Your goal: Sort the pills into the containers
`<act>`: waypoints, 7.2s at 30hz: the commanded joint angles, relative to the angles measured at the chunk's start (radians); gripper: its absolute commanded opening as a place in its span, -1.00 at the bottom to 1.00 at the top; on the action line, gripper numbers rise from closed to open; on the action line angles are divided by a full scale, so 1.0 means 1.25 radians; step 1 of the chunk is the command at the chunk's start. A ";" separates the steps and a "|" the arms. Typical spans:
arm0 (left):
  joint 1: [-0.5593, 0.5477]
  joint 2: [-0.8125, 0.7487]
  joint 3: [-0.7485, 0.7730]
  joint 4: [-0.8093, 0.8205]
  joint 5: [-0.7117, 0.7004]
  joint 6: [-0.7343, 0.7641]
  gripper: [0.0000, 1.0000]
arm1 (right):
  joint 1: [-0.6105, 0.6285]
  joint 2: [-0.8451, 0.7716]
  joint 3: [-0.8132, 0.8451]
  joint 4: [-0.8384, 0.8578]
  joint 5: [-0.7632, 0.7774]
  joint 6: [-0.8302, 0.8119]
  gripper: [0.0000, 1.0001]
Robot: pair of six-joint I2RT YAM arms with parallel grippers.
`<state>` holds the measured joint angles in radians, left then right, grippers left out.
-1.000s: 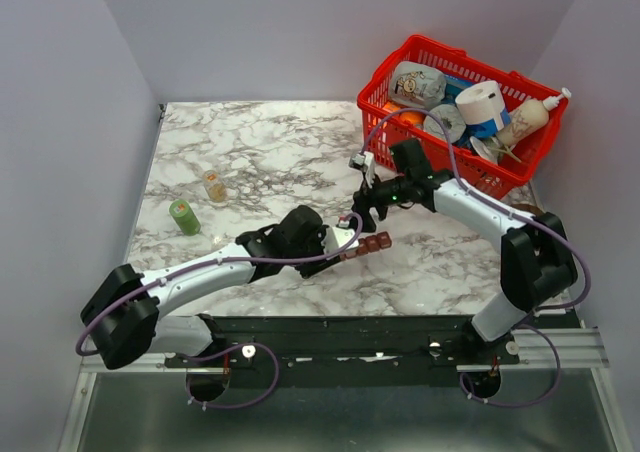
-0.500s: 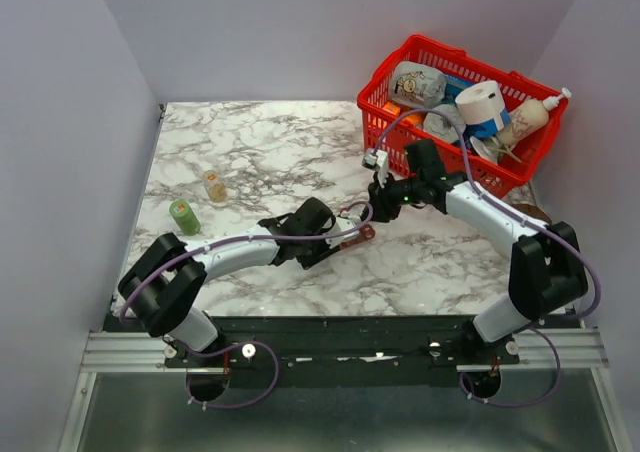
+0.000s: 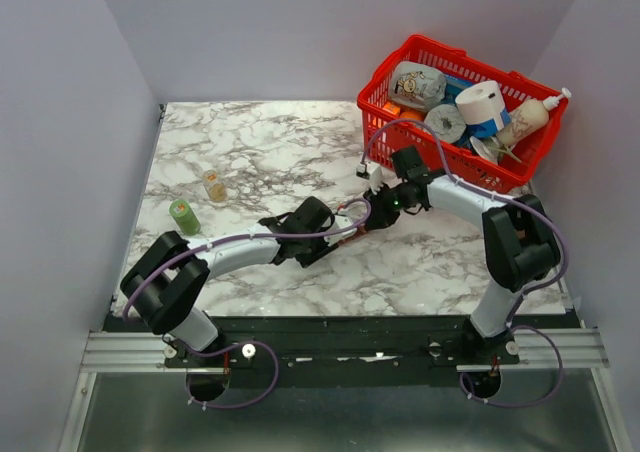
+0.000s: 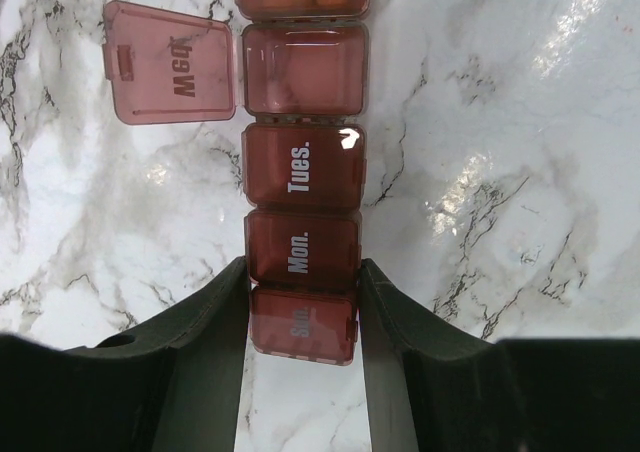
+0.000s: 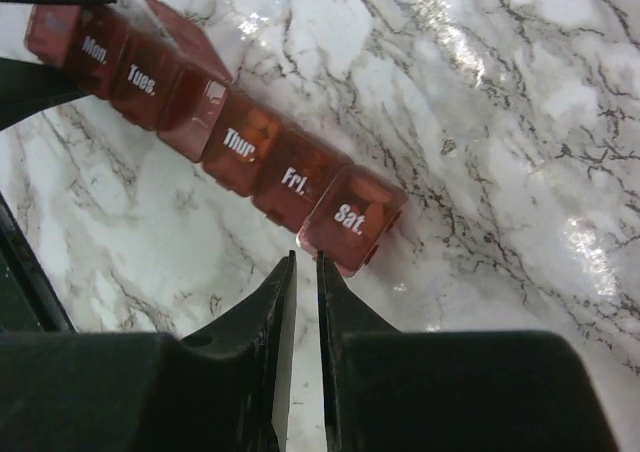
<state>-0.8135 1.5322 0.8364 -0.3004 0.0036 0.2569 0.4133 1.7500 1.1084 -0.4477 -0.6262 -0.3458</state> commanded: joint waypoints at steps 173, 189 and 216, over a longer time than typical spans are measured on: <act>0.294 -0.128 0.195 0.313 0.560 -0.696 -0.91 | 0.047 -0.409 -0.008 0.158 -0.123 -0.042 1.00; 0.270 -0.120 0.172 0.392 0.489 -0.919 -0.92 | 0.171 -0.272 0.113 0.152 0.233 -0.014 0.89; 0.267 -0.215 0.153 0.369 0.387 -0.914 0.29 | 0.172 -0.321 0.051 0.223 0.092 0.047 -0.39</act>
<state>-0.4801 1.2980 0.9871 0.2161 0.5278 -0.9375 0.6258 1.3792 1.2011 -0.2058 -0.4507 -0.2787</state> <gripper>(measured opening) 0.647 0.617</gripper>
